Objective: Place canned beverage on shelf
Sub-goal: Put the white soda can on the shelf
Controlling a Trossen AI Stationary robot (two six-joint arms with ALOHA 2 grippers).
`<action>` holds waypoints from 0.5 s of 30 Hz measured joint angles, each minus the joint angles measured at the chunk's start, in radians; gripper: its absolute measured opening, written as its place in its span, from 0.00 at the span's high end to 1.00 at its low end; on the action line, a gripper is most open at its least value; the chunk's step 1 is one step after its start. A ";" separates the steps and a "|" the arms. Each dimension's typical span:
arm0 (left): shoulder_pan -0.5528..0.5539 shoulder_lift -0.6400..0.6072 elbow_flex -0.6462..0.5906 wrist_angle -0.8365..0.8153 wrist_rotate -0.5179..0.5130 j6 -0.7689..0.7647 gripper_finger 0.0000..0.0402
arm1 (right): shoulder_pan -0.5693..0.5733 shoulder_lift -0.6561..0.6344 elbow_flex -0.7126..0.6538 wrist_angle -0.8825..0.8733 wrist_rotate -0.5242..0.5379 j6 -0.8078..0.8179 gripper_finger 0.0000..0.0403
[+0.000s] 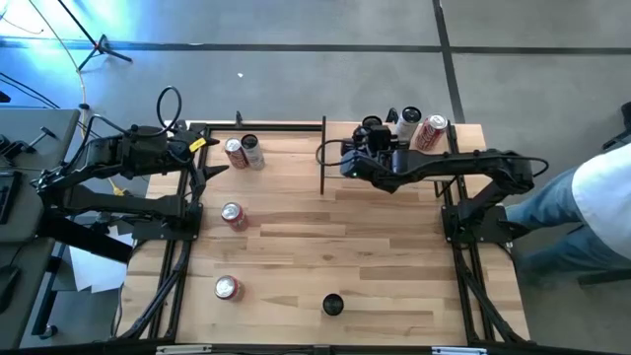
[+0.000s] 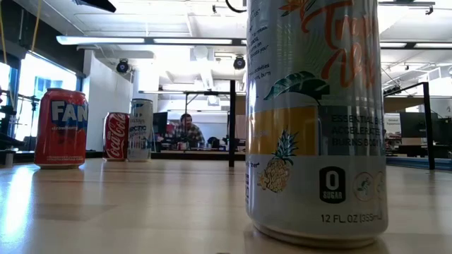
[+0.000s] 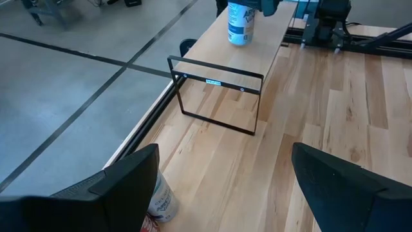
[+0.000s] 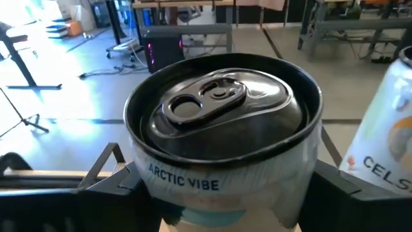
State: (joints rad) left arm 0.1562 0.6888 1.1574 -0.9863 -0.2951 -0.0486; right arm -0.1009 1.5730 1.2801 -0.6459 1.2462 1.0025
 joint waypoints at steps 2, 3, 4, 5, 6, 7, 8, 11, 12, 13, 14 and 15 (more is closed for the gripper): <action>0.000 0.000 0.000 0.000 0.000 0.000 0.17 | -0.003 0.007 0.000 0.011 0.024 0.021 0.38; 0.000 0.000 0.000 0.000 0.000 0.000 0.17 | -0.003 0.009 0.000 0.007 0.024 0.028 0.38; 0.000 0.000 0.000 0.000 0.000 0.000 0.17 | -0.004 0.014 0.000 0.011 0.029 0.027 0.38; 0.000 0.000 0.000 0.001 0.000 0.000 0.17 | -0.006 0.017 0.000 0.018 0.030 0.028 0.38; 0.000 0.000 0.000 0.000 0.000 0.000 0.17 | -0.009 0.018 0.000 0.016 0.025 0.028 0.38; 0.000 0.000 0.000 0.000 0.000 0.000 0.17 | -0.011 0.018 0.000 0.013 0.025 0.028 0.38; 0.000 0.000 0.000 0.001 0.000 0.000 0.17 | -0.013 0.020 0.000 0.016 0.028 0.028 0.38; 0.000 0.000 0.000 0.001 0.000 0.000 0.17 | -0.021 0.026 0.000 0.015 0.028 0.028 0.38; 0.000 0.000 0.000 0.000 0.000 0.000 0.17 | -0.024 0.029 0.000 0.020 0.029 0.029 0.38; 0.000 0.000 0.000 0.000 0.000 0.000 0.17 | -0.026 0.030 0.000 0.024 0.031 0.029 0.38; 0.000 0.000 0.000 0.000 0.000 0.000 0.17 | -0.030 0.031 0.000 0.023 0.030 0.030 0.38; 0.000 0.000 0.000 0.000 0.000 0.000 0.17 | -0.032 0.031 0.000 0.020 0.028 0.034 0.38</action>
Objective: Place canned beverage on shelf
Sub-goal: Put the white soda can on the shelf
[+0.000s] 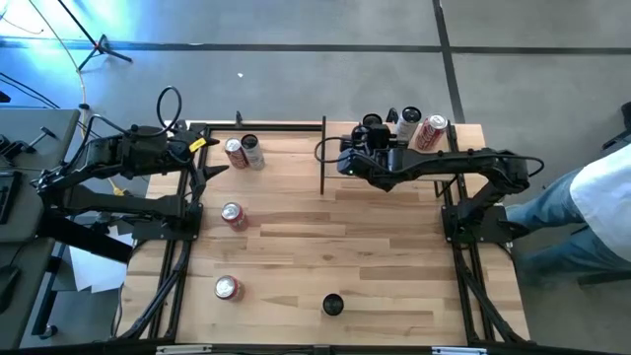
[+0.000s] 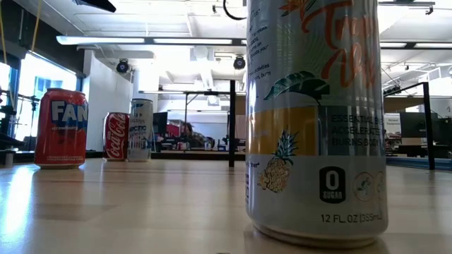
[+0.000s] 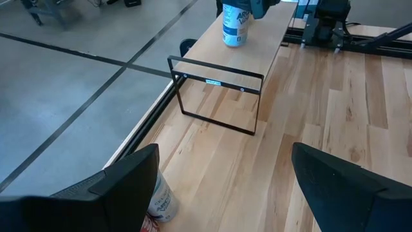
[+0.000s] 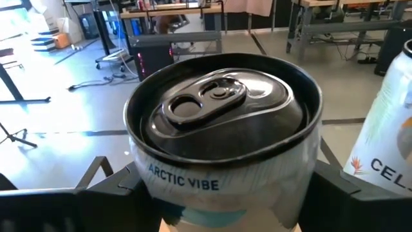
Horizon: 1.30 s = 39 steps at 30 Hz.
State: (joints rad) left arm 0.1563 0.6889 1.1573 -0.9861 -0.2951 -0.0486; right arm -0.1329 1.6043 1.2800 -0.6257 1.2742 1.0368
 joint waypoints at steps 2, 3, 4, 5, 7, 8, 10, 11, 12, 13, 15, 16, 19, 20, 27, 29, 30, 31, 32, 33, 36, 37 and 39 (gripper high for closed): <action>0.000 0.000 0.000 0.000 0.000 0.000 0.17 | -0.006 0.000 0.000 0.002 -0.001 0.002 0.38; 0.000 0.000 0.000 0.000 0.000 0.000 0.17 | -0.009 0.000 0.000 0.001 -0.001 0.001 0.38; 0.000 0.000 0.000 0.000 0.000 0.000 0.17 | -0.012 0.000 0.000 0.001 -0.001 0.000 0.38; 0.000 0.000 0.000 0.000 0.000 0.000 0.17 | -0.015 0.000 0.000 0.001 -0.001 0.000 0.38; 0.000 0.000 0.000 0.000 0.000 0.000 0.17 | -0.024 0.000 0.000 0.001 -0.002 0.002 0.38; 0.000 0.000 0.000 0.000 0.000 0.000 0.17 | -0.026 0.000 0.000 0.001 -0.006 0.002 0.38; 0.000 0.000 0.000 0.000 0.000 0.000 0.17 | -0.034 0.000 0.000 0.001 -0.012 0.002 0.38; 0.000 0.000 0.000 0.000 0.000 0.000 0.17 | -0.039 0.000 0.000 0.002 -0.012 0.002 0.38; 0.000 0.000 0.000 0.000 0.000 0.000 0.17 | -0.043 0.000 0.000 0.002 -0.012 0.002 0.38; 0.000 0.000 0.000 0.000 0.000 0.000 0.17 | -0.046 0.000 0.000 0.002 -0.012 0.002 0.38; 0.000 0.000 0.000 0.000 0.000 0.000 0.17 | -0.053 0.000 0.000 0.002 -0.021 0.015 0.38; 0.000 0.000 0.000 0.000 0.000 0.000 0.17 | -0.057 0.000 0.000 0.002 -0.028 0.024 0.38; 0.000 0.000 0.000 0.000 0.000 0.000 0.17 | -0.066 0.000 0.001 0.006 -0.048 0.038 0.38; 0.000 0.000 0.000 0.000 0.000 0.000 0.17 | -0.070 0.000 0.001 0.007 -0.052 0.037 0.38; 0.000 0.000 0.000 0.000 0.000 0.000 0.17 | -0.072 0.000 0.002 0.008 -0.055 0.037 0.38; 0.000 0.000 0.000 0.000 0.000 0.000 0.17 | -0.072 0.000 0.002 0.007 -0.058 0.037 0.38; 0.000 0.000 0.000 0.000 0.000 0.000 0.17 | -0.072 0.000 0.002 0.006 -0.060 0.036 0.37; 0.000 0.000 0.000 0.000 0.000 0.000 0.17 | -0.072 0.000 0.002 0.006 -0.062 0.032 0.37; 0.000 0.000 0.000 0.000 0.000 0.000 0.17 | -0.072 0.000 0.002 0.006 -0.063 0.025 0.37; 0.000 0.000 0.000 0.000 0.000 0.000 0.17 | -0.072 0.000 0.002 0.007 -0.064 0.018 0.36; 0.000 0.000 0.000 0.000 0.000 0.000 0.17 | -0.077 0.000 0.002 0.005 -0.069 0.005 0.35; 0.000 0.000 0.000 0.000 0.000 0.000 0.17 | -0.079 -0.001 0.002 0.004 -0.071 0.003 0.35; 0.000 0.000 0.000 0.000 0.000 0.000 0.17 | -0.079 -0.001 0.002 0.003 -0.071 -0.002 0.35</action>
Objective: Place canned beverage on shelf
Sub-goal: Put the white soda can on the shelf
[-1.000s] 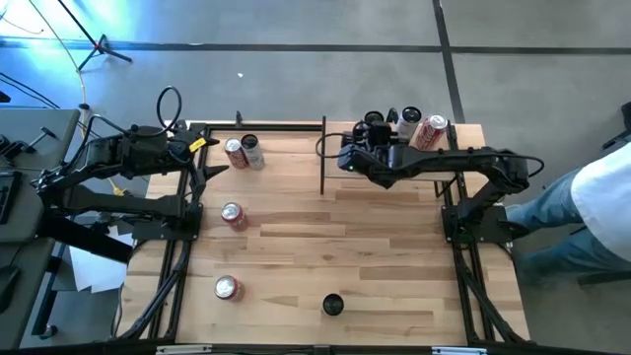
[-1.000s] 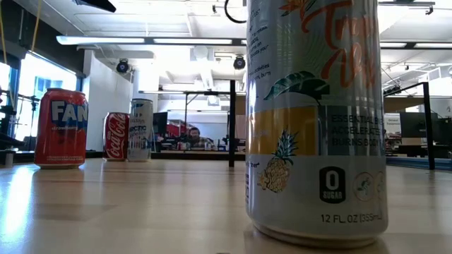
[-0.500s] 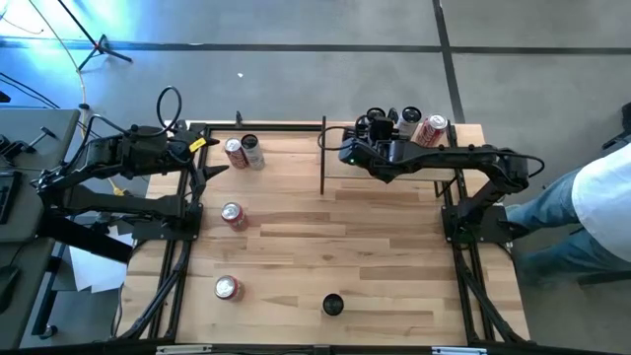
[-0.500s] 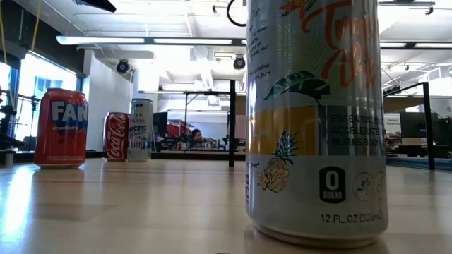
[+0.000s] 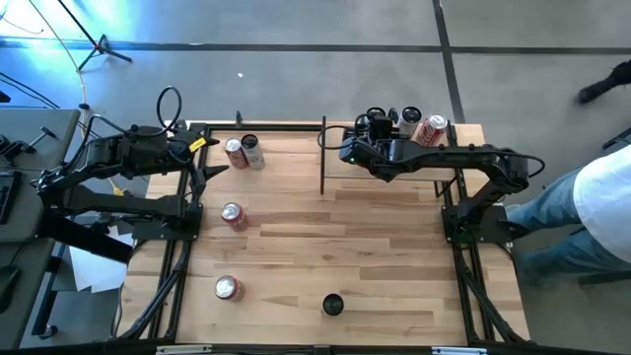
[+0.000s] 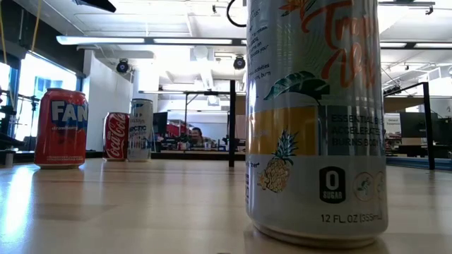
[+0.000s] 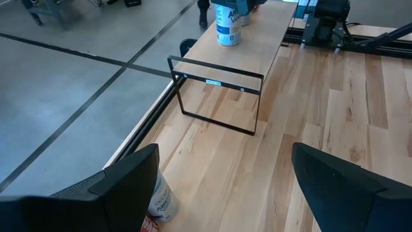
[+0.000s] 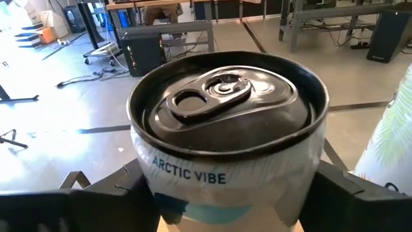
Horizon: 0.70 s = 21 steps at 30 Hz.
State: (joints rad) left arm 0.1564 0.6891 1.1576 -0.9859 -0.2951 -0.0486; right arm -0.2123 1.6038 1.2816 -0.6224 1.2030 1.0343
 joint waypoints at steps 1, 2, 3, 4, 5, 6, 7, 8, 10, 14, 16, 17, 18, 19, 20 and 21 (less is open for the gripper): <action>0.000 0.000 0.000 0.000 0.000 0.000 0.17 | 0.000 0.000 0.000 0.000 0.000 -0.004 0.35; 0.000 0.000 0.000 0.000 0.000 0.000 0.17 | -0.001 0.000 0.000 -0.001 0.000 -0.008 0.35; 0.000 0.000 0.000 0.000 0.000 0.000 0.17 | -0.002 0.000 0.000 -0.001 0.000 -0.011 0.35; 0.000 0.000 0.000 0.000 0.000 0.000 0.17 | -0.002 0.000 0.000 -0.001 0.000 -0.012 0.35; 0.000 0.000 0.000 0.000 0.000 0.000 0.17 | -0.003 0.000 0.000 -0.001 0.000 -0.013 0.35; 0.000 0.000 0.000 0.000 0.000 0.000 0.17 | -0.003 0.000 0.000 -0.001 0.000 -0.014 0.35; 0.000 0.000 0.000 0.000 0.000 0.000 0.17 | -0.003 0.000 0.000 -0.001 0.000 -0.014 0.35; 0.000 0.000 0.000 0.000 0.000 0.000 0.17 | -0.004 0.000 0.000 -0.001 0.000 -0.014 0.35; 0.000 0.000 0.000 0.000 0.000 0.000 0.17 | -0.004 0.000 0.000 -0.001 0.000 -0.014 0.35; 0.000 0.000 0.000 0.000 0.000 0.000 0.17 | -0.004 0.000 0.000 0.000 -0.007 -0.023 0.35; 0.000 0.000 0.000 0.000 0.000 0.000 0.17 | -0.004 0.000 0.000 0.002 -0.010 -0.055 0.35; 0.000 0.000 0.000 0.000 0.000 0.000 0.17 | -0.004 0.000 0.000 0.002 -0.011 -0.071 0.35; 0.000 0.000 0.000 0.000 0.000 0.000 0.17 | -0.004 0.000 0.000 0.002 -0.011 -0.076 0.35; 0.000 0.000 0.000 0.000 0.000 0.000 0.17 | -0.004 0.000 0.000 0.001 -0.013 -0.074 0.35; 0.000 0.000 0.000 0.000 0.000 0.000 0.17 | -0.004 0.000 0.000 -0.001 -0.017 -0.062 0.35; 0.000 0.000 0.000 0.000 0.000 0.000 0.17 | -0.004 -0.001 0.000 -0.003 -0.021 -0.047 0.35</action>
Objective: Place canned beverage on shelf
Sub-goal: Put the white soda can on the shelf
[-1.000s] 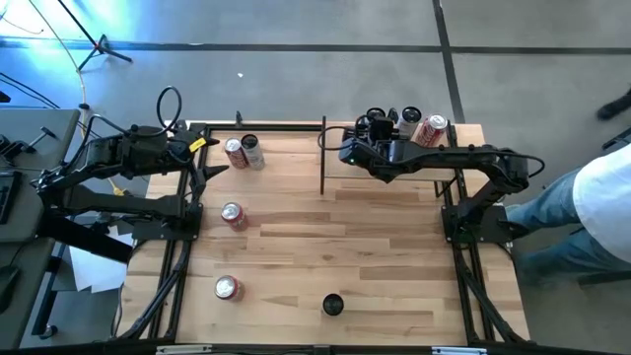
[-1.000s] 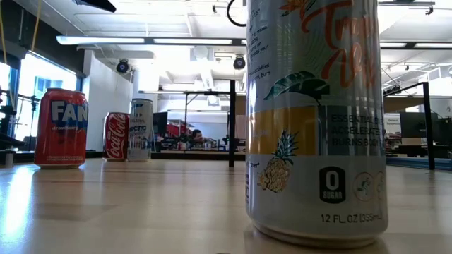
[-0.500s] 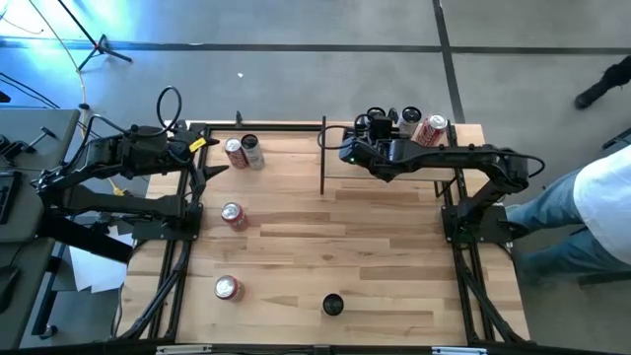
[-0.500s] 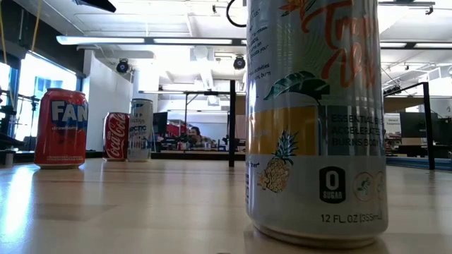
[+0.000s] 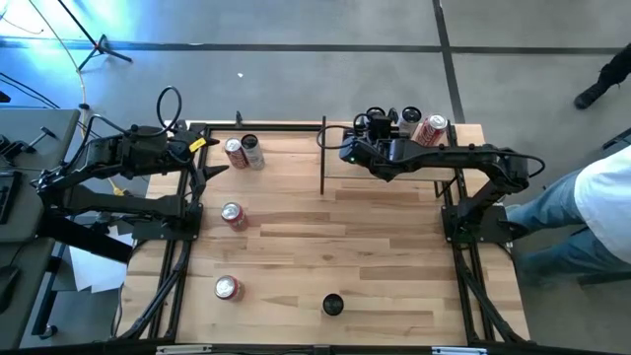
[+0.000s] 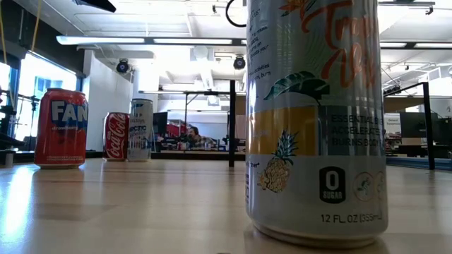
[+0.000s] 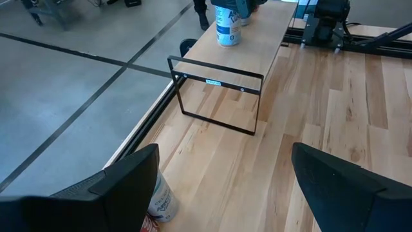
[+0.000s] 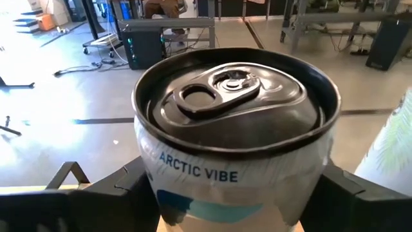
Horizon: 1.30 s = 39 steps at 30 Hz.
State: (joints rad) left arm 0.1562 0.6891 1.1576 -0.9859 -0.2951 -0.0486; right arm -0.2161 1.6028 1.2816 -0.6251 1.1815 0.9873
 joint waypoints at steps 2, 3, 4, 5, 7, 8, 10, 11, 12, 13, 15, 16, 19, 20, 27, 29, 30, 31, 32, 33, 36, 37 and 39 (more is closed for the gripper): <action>0.000 0.000 0.000 0.000 0.000 0.000 0.17 | 0.000 0.000 0.000 -0.001 -0.003 0.014 0.35; 0.000 0.000 0.000 0.000 0.000 0.000 0.17 | 0.000 0.000 0.000 0.000 -0.004 0.010 0.35; 0.000 0.000 0.000 0.000 0.000 0.000 0.17 | 0.000 0.000 0.000 0.001 -0.004 0.002 0.35; 0.000 0.000 0.000 0.000 0.000 0.000 0.17 | 0.000 0.000 0.000 0.002 -0.005 -0.002 0.34; 0.000 0.000 0.000 0.000 0.000 0.000 0.17 | 0.000 0.000 0.000 0.001 -0.006 -0.002 0.34; 0.000 0.000 0.000 0.000 0.000 0.000 0.17 | 0.000 0.000 0.000 0.002 -0.007 -0.002 0.34; 0.000 0.000 0.000 0.000 0.000 0.000 0.17 | 0.000 0.000 0.000 0.002 -0.007 -0.005 0.34; 0.000 0.000 0.000 0.000 0.000 0.000 0.17 | 0.000 0.000 0.000 0.003 -0.008 -0.012 0.34; 0.000 0.000 0.000 0.000 0.000 0.000 0.17 | 0.000 0.000 0.000 0.005 -0.010 -0.021 0.34; 0.000 0.000 0.000 0.000 0.000 0.000 0.17 | 0.000 0.000 0.000 0.005 -0.012 -0.028 0.34; 0.000 0.000 0.000 0.000 0.000 0.000 0.17 | 0.000 0.000 0.000 0.004 -0.019 -0.033 0.34; 0.000 0.000 0.000 0.000 0.000 0.000 0.17 | 0.000 -0.002 0.000 0.001 -0.024 -0.031 0.34; 0.000 0.000 0.000 0.000 0.000 0.000 0.17 | 0.000 -0.005 0.000 -0.012 -0.079 -0.026 0.31; 0.000 0.000 0.000 0.000 0.000 0.000 0.17 | 0.000 -0.005 -0.002 -0.015 -0.095 -0.028 0.29; 0.000 0.000 0.000 0.000 0.000 0.000 0.17 | 0.006 -0.006 -0.002 -0.037 -0.146 -0.028 0.18; 0.000 0.000 0.000 0.000 0.000 0.000 0.17 | 0.007 -0.006 -0.002 -0.044 -0.145 -0.027 0.16; 0.000 0.000 0.000 0.000 0.000 0.000 0.17 | 0.008 -0.006 -0.002 -0.045 -0.145 -0.022 0.15; 0.000 0.000 0.000 0.000 0.000 0.000 0.17 | 0.008 -0.006 -0.002 -0.052 -0.145 -0.013 0.14; 0.000 0.000 0.000 0.000 0.000 0.000 0.17 | 0.008 -0.006 -0.002 -0.063 -0.146 0.007 0.13; 0.000 0.000 0.000 0.000 0.000 0.000 0.17 | 0.008 -0.006 -0.002 -0.076 -0.148 0.030 0.12; 0.000 0.000 0.000 0.000 0.000 0.000 0.17 | 0.008 -0.006 -0.002 -0.117 -0.178 0.127 0.10; 0.000 0.000 0.000 0.000 0.000 0.000 0.17 | 0.008 -0.006 -0.002 -0.132 -0.190 0.155 0.09; 0.000 0.000 0.000 0.000 0.000 0.000 0.17 | 0.013 -0.006 -0.002 -0.150 -0.191 0.203 0.09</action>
State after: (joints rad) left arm 0.1562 0.6891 1.1572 -0.9859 -0.2951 -0.0486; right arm -0.2032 1.5963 1.2800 -0.7751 0.9905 1.1902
